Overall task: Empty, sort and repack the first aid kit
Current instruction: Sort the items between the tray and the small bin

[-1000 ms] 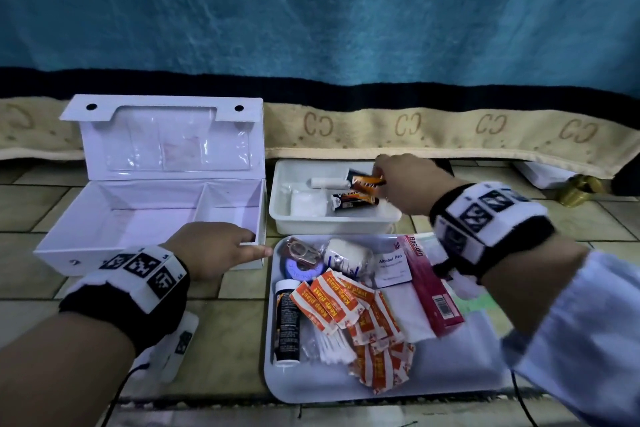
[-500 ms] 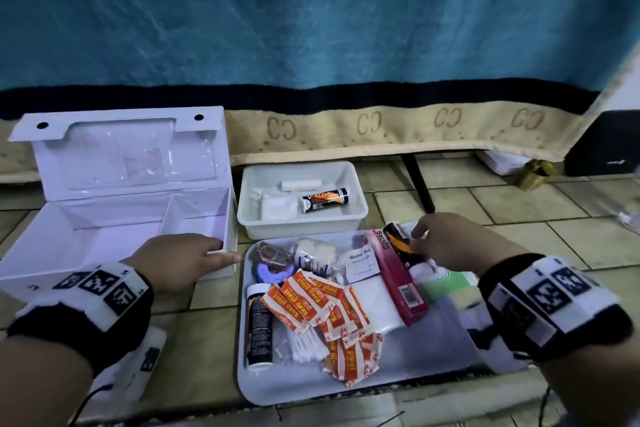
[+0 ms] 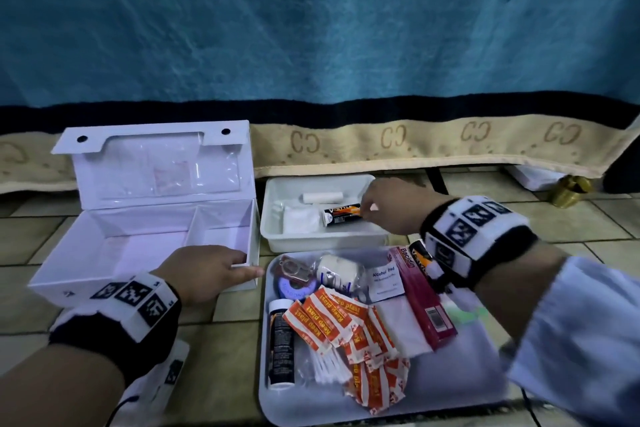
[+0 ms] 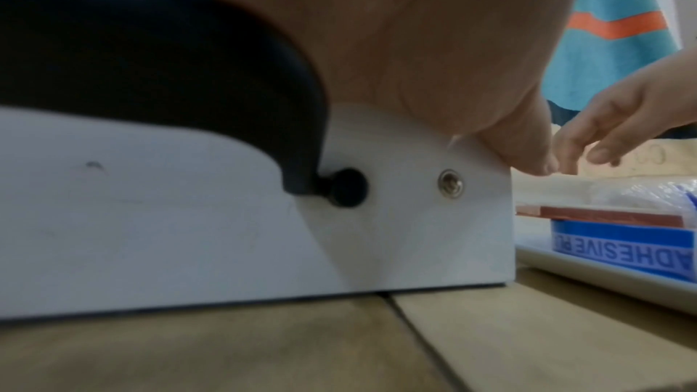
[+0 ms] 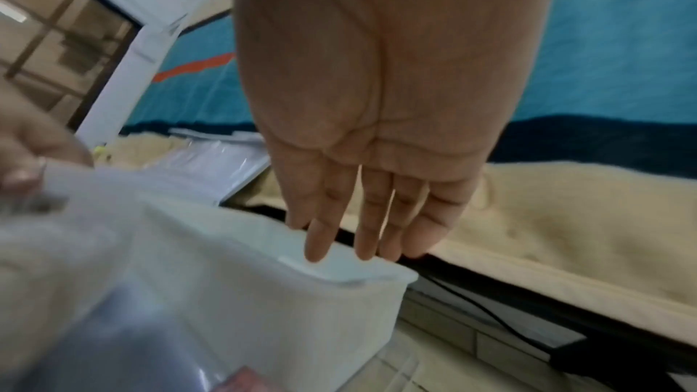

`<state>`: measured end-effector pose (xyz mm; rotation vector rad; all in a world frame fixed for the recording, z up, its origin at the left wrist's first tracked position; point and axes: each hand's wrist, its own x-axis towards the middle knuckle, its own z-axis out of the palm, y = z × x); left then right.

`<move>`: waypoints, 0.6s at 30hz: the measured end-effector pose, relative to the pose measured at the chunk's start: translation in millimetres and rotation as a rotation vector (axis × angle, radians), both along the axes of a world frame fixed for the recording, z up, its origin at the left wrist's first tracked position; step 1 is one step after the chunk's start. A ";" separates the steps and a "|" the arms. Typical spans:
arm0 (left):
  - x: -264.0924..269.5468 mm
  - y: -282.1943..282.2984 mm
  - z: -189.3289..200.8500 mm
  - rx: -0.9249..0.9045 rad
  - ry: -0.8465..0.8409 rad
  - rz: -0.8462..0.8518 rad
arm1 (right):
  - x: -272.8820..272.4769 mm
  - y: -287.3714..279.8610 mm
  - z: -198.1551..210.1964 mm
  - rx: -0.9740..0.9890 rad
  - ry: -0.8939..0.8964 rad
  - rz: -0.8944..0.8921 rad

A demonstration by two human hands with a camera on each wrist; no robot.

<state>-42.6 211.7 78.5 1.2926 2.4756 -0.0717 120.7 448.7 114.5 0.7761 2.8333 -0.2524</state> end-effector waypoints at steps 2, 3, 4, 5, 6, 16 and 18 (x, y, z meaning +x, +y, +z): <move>-0.3 -0.4 -1.0 0.005 0.012 -0.007 | -22.4 0.7 -13.2 0.110 -0.237 0.048; -0.7 -0.2 -1.4 0.003 0.017 -0.009 | -29.3 0.8 -18.7 0.164 -0.311 0.063; -1.5 -0.2 -2.4 -0.001 0.021 -0.013 | -34.4 2.8 -24.0 0.204 -0.364 0.083; -2.1 0.0 -3.2 -0.007 0.022 -0.016 | -36.8 1.1 -24.8 0.230 -0.402 0.095; -2.5 0.0 -3.8 -0.012 0.021 -0.019 | -38.4 -0.8 -25.2 0.233 -0.393 0.089; -0.9 0.5 -2.2 -0.005 0.027 -0.006 | 37.6 4.0 39.8 -0.086 0.467 -0.297; 1.9 0.9 -0.4 -0.001 0.022 -0.005 | 69.4 7.2 44.9 -0.064 0.446 -0.435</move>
